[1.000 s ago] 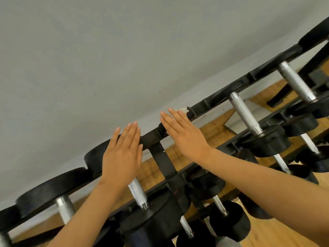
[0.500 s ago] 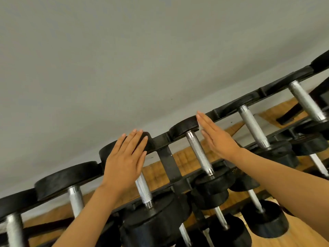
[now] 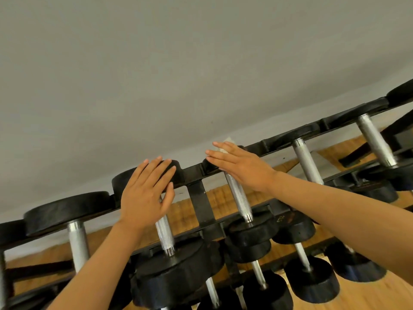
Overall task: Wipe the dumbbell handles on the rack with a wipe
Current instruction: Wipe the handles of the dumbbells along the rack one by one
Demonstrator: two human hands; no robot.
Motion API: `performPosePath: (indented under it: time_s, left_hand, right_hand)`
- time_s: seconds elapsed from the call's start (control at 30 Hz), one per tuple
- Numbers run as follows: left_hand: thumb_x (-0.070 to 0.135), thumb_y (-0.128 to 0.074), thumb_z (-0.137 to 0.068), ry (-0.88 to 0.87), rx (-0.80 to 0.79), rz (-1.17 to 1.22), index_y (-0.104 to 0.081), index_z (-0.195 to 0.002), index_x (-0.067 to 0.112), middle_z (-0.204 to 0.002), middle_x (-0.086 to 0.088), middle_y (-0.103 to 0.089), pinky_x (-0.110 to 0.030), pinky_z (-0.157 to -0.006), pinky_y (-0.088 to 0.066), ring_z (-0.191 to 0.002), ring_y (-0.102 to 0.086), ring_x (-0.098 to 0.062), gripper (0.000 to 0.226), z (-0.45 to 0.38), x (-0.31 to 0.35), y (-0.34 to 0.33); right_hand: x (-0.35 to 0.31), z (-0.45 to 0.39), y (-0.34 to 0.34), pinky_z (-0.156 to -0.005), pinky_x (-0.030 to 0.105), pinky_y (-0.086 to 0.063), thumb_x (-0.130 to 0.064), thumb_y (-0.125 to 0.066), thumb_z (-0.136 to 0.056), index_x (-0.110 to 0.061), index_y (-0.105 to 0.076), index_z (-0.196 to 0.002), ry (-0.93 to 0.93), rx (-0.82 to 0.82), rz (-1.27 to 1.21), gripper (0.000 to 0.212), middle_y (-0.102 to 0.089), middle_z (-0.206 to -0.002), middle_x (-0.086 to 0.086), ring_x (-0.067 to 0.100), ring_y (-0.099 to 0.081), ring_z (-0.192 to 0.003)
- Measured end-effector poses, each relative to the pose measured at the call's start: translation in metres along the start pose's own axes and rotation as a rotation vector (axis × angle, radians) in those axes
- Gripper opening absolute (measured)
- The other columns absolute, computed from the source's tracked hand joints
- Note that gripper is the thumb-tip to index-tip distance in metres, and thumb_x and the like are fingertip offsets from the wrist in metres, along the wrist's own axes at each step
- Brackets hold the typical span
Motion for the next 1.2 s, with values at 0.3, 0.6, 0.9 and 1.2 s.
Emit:
performPosePath:
  time_s: [0.3, 0.6, 0.9, 1.2]
  left_hand:
    - [0.027, -0.049, -0.098, -0.017, 0.049, -0.026, -0.067, -0.126, 0.009, -0.134, -0.009, -0.062, -0.045, -0.114, -0.037, -0.131, -0.052, -0.024, 0.037, 0.004, -0.002, -0.004]
    - [0.026, -0.053, -0.097, -0.036, 0.135, -0.043, -0.07, -0.122, 0.01, -0.13, -0.008, -0.065, -0.043, -0.112, -0.04, -0.129, -0.055, -0.024, 0.034, 0.006, -0.004, -0.009]
    - [0.024, -0.059, -0.093, -0.049, 0.227, -0.028, -0.072, -0.119, 0.01, -0.127, -0.008, -0.067, -0.042, -0.109, -0.043, -0.126, -0.058, -0.024, 0.032, 0.007, -0.005, -0.012]
    - [0.024, -0.058, -0.094, -0.078, 0.274, -0.011, -0.073, -0.116, 0.008, -0.125, -0.008, -0.068, -0.042, -0.108, -0.044, -0.124, -0.06, -0.025, 0.031, 0.006, -0.006, -0.01]
  right_hand:
    - [-0.032, -0.041, -0.008, -0.115, 0.035, 0.01, -0.005, -0.036, -0.1, -0.014, -0.009, -0.156, 0.114, -0.273, 0.28, 0.063, -0.005, -0.163, 0.006, 0.022, -0.003, -0.15]
    - [-0.003, -0.005, 0.0, -0.117, 0.04, -0.029, -0.029, -0.028, -0.105, -0.009, -0.049, -0.141, -0.083, 0.053, 0.099, 0.046, -0.046, -0.148, 0.01, 0.027, -0.045, -0.135]
    - [-0.017, 0.008, -0.01, -0.12, 0.046, -0.02, -0.02, -0.04, -0.103, -0.009, -0.041, -0.146, -0.306, 0.243, -0.128, 0.044, -0.036, -0.154, 0.008, 0.031, -0.021, -0.147]
    - [-0.026, -0.017, -0.015, -0.116, 0.044, -0.03, 0.0, -0.074, -0.079, -0.008, -0.055, -0.136, -0.025, 0.057, 0.265, 0.06, -0.049, -0.145, 0.009, 0.029, -0.041, -0.138]
Point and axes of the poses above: each hand's wrist, its own z-axis away from the middle knuckle, its own y-axis out of the back of the hand, x = y × z, the point moved 2 cm from there along -z, towards the middle knuckle
